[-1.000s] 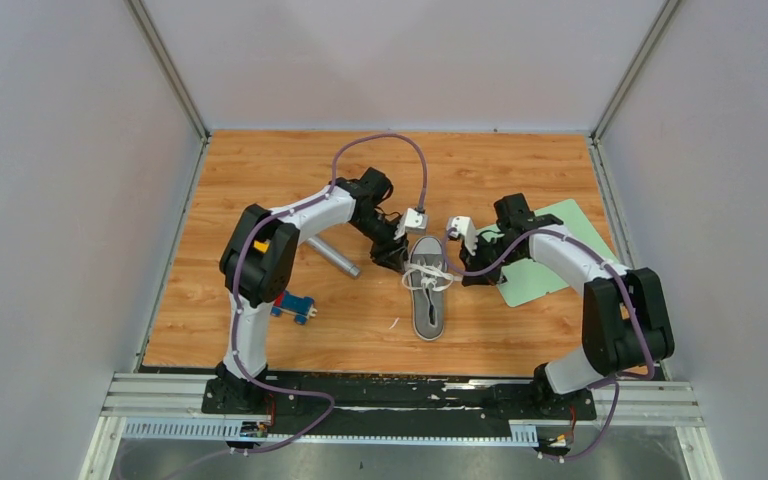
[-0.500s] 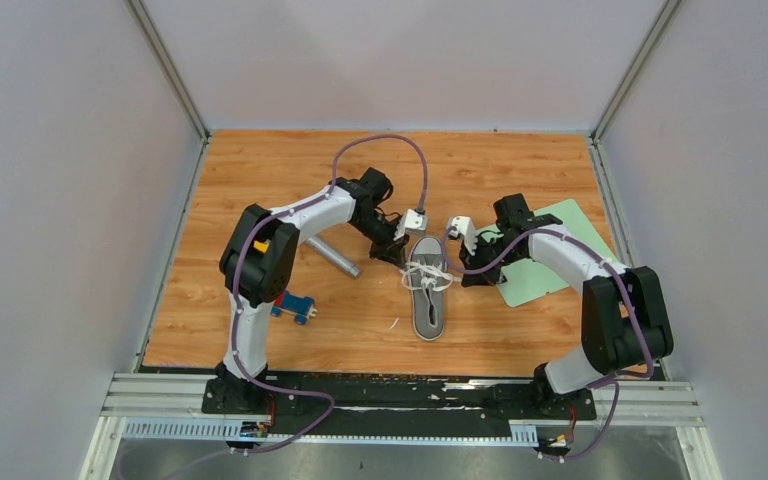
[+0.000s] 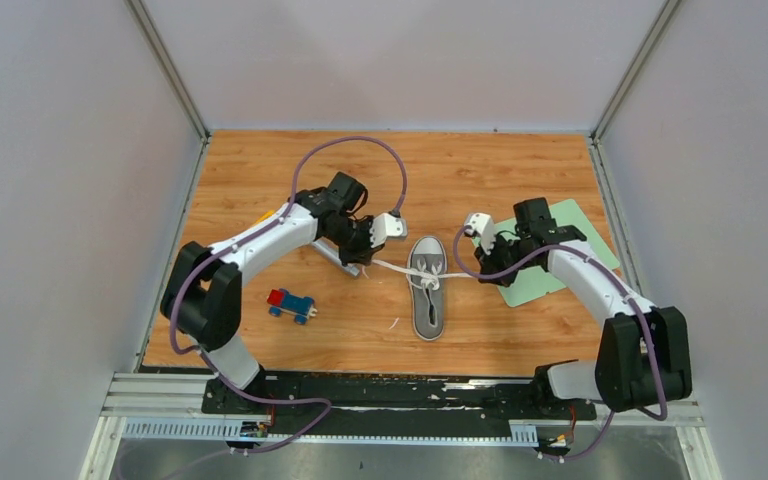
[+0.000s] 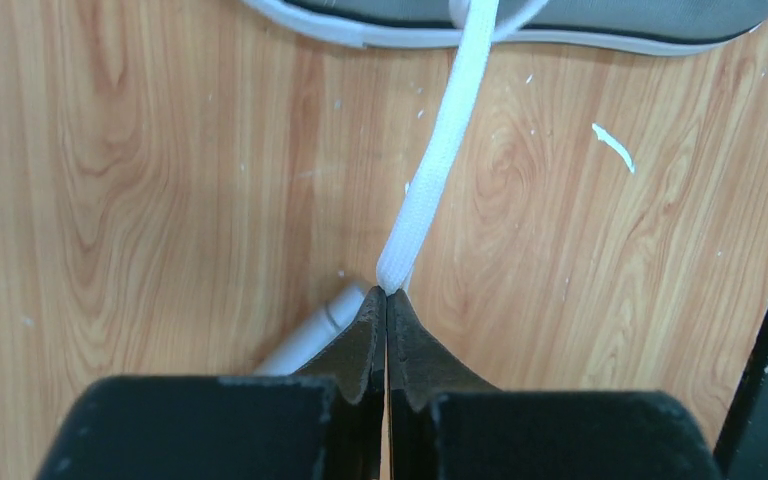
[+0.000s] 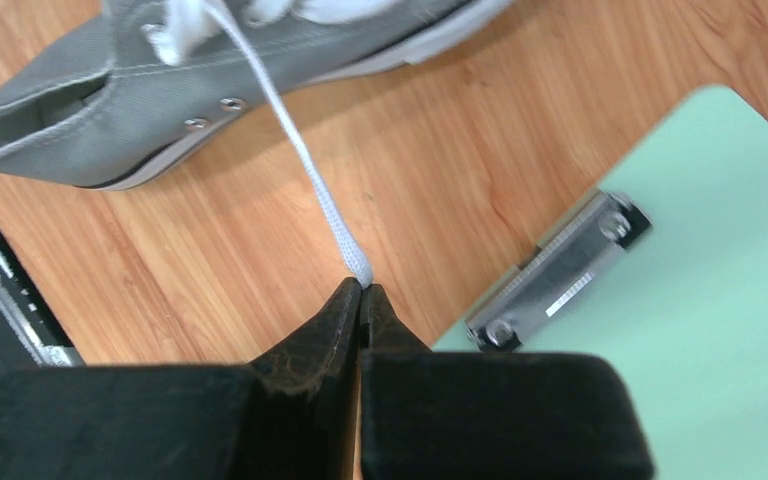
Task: Tie the shoes
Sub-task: Tie the shoelace on the shoe.
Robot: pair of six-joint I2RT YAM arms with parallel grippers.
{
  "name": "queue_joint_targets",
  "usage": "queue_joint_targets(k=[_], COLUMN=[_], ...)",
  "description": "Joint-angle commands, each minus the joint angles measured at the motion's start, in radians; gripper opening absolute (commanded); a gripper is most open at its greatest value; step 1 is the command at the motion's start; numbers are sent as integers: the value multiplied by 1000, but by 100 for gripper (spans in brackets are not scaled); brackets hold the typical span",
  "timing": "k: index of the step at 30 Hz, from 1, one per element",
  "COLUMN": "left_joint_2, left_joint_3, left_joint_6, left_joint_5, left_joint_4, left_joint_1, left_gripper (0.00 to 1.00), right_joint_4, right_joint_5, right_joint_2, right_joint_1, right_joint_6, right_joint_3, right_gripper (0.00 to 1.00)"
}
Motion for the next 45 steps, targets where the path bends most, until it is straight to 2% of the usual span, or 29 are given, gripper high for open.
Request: queue_joint_targets(k=[1, 11, 17, 19, 22, 23, 25, 27, 29, 30, 31, 33, 36, 39, 45], left_joint_2=[-95, -136, -161, -180, -161, -151, -118, -94, -83, -90, -113, -167, -192, -107, 56], left_joint_3=[-62, -130, -185, -196, -161, -148, -102, -83, -76, -80, -100, -153, -201, -160, -83], left_joint_6=[-89, -64, -71, -110, -182, -197, -212, -209, -204, -201, -196, -163, -121, -121, -204], left_joint_5=[-110, -167, -244, -197, -63, -10, 69, 117, 133, 141, 145, 189, 276, 308, 319], left_joint_4=[-3, -26, -10, 5, 4, -2, -19, -26, -25, -8, 10, 86, 220, 257, 371], left_joint_1=[6, 6, 6, 8, 5, 2, 0, -1, -1, -1, 0, 0, -2, -5, -19], left_gripper=[0, 0, 0, 0, 0, 0, 0, 0, 15, 33, 44, 53, 60, 72, 71], right_joint_4=[42, 12, 16, 17, -31, -58, -101, -110, -103, -99, -91, -74, -8, 60, 148], right_joint_5=[64, 175, 208, 177, 34, -27, -122, -147, -156, -166, -176, -197, -191, -158, -139], right_joint_2=[-63, -305, -349, -334, -329, -330, -330, -323, -304, -288, -268, -217, -104, 7, 200], right_joint_1=[-81, -236, -313, -325, -324, -323, -318, -303, -286, -281, -273, -253, -175, -62, 70], right_joint_6=[90, 98, 73, 70, 23, -12, -76, -128, -155, -167, -174, -183, -177, -181, -166], right_joint_3=[-15, -148, -227, -241, -224, -215, -196, -182, -164, -153, -140, -113, -85, -57, 13], right_gripper=[0, 0, 0, 0, 0, 2, 15, 27, 37, 42, 46, 51, 53, 55, 58])
